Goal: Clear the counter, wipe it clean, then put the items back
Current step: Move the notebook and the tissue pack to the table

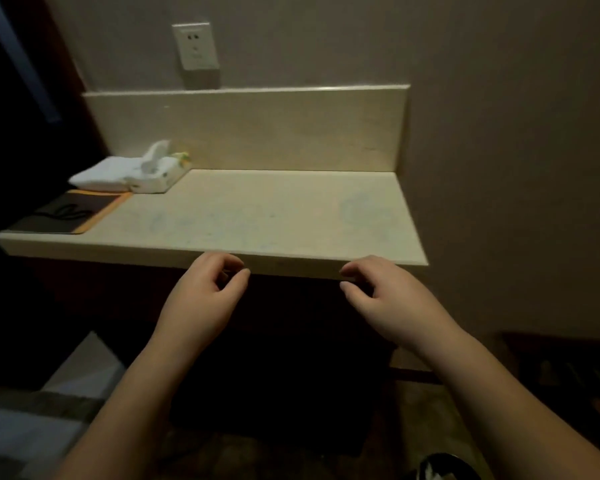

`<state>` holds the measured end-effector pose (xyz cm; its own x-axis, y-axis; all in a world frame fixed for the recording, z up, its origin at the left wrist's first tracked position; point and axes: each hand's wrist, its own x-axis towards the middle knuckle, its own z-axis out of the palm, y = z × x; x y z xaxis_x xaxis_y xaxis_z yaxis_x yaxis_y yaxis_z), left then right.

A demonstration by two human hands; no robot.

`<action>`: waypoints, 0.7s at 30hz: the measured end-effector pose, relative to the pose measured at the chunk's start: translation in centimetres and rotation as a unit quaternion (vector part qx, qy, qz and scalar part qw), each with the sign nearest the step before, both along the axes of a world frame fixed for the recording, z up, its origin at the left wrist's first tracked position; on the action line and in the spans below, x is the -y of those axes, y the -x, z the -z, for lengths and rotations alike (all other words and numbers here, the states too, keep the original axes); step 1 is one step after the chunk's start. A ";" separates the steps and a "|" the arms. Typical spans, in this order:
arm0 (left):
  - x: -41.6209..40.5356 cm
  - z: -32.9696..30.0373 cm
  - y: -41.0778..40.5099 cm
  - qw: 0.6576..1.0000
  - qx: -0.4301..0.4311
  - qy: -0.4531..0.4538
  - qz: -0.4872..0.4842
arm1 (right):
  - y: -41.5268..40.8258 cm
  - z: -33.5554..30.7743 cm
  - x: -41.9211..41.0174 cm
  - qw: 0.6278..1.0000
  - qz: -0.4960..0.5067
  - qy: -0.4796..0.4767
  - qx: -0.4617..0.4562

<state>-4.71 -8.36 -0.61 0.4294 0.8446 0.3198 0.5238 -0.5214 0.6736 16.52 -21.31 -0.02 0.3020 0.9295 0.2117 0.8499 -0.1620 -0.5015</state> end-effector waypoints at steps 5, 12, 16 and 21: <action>-7.4 -0.6 4.9 0.998 0.023 0.001 -0.053 | 4.0 -0.7 -9.2 0.998 -0.055 0.002 0.000; -17.5 -1.1 9.2 0.993 0.031 -0.003 -0.111 | 7.7 -1.5 -21.0 0.996 -0.082 0.006 0.019; -23.6 -0.3 12.0 0.985 0.010 -0.028 -0.168 | 9.4 -2.2 -26.9 0.996 -0.093 0.010 0.013; -31.6 1.2 15.5 0.953 -0.069 -0.065 -0.286 | 11.6 -2.5 -34.7 0.996 -0.082 0.026 -0.028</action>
<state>-20.22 23.22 -1.80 -0.0445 0.9105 0.4112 0.8271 -0.1973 0.5263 4.92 13.35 2.47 0.1559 0.9763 0.1500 0.8384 -0.0505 -0.5427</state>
